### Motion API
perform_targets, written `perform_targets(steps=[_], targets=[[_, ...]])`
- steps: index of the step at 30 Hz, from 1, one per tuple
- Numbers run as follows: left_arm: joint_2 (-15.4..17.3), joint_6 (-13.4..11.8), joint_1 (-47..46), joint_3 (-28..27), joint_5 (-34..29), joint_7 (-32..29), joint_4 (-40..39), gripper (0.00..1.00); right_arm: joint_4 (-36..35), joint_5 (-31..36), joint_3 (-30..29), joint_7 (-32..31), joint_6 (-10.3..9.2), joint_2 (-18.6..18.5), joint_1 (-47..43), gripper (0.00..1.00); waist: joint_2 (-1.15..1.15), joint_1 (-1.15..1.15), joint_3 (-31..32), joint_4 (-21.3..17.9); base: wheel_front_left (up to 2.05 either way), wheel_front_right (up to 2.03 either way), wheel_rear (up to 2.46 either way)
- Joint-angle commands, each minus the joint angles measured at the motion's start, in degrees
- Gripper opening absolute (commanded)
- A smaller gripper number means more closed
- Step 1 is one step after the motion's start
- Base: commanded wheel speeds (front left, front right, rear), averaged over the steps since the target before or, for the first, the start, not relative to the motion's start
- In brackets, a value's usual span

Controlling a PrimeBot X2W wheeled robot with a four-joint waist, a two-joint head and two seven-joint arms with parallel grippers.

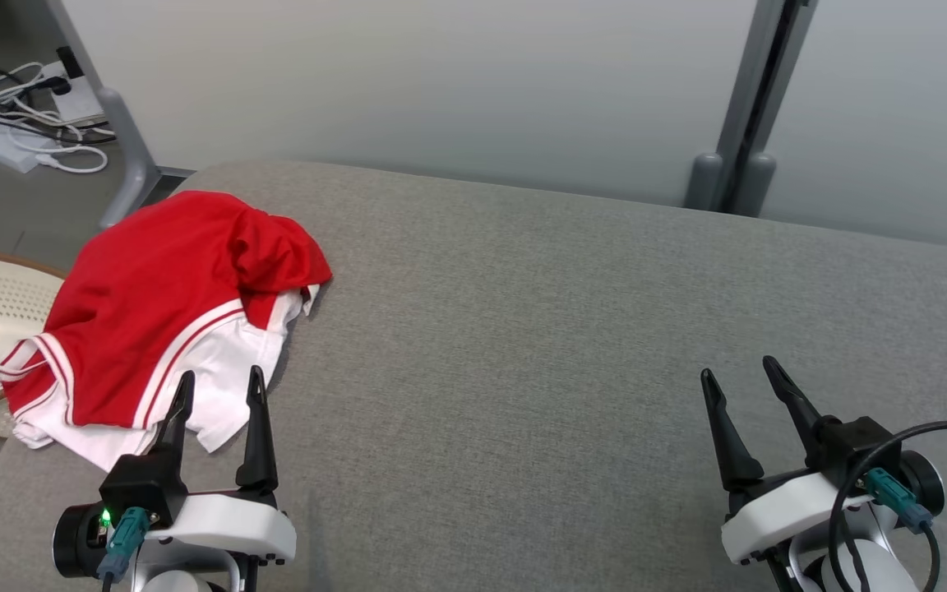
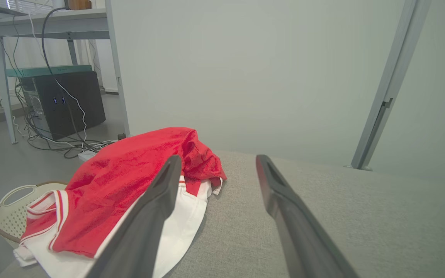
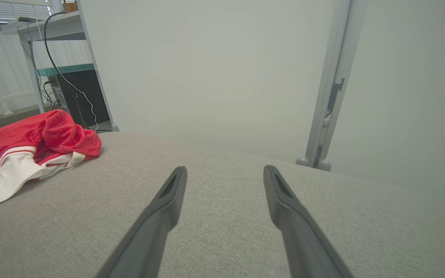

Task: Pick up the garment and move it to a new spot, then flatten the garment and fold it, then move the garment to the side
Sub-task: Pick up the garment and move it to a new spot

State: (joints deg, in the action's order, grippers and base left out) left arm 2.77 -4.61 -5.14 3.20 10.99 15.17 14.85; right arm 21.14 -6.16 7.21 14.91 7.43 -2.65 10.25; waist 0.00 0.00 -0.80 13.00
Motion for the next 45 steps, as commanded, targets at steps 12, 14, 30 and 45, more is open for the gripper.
perform_targets(steps=[12, 14, 30, 45], targets=[[0.22, -0.54, 0.62, -0.73, 0.4, 0.13, 0.03, 1.0, 0.46, -1.73, 1.84, 0.28, 0.11, -0.43, -0.8, 1.0, 0.0, 0.0, 0.55, 8.52, 0.0, 0.0, 0.0], [0.23, -0.61, 0.8, -0.98, 0.37, 0.13, -0.08, 1.0, 0.52, -2.1, 2.04, 0.29, 0.11, -0.44, -0.9, 1.0, 0.0, 0.0, 0.65, 9.71, 0.0, 0.0, 0.0], [0.2, 0.05, 1.69, -3.31, 0.18, 0.12, 0.13, 1.0, 1.06, -4.68, 4.34, 0.28, 0.11, -0.47, -0.49, 1.0, 0.0, 0.0, 2.14, 16.18, 0.0, 0.0, 0.0], [1.04, 2.42, -1.4, -4.09, 1.5, 0.13, 1.06, 1.0, 1.36, -5.97, 4.57, 0.28, 0.11, -0.44, 0.06, 1.0, 0.0, 0.0, 1.84, 16.2, 0.0, 0.0, 0.0]])
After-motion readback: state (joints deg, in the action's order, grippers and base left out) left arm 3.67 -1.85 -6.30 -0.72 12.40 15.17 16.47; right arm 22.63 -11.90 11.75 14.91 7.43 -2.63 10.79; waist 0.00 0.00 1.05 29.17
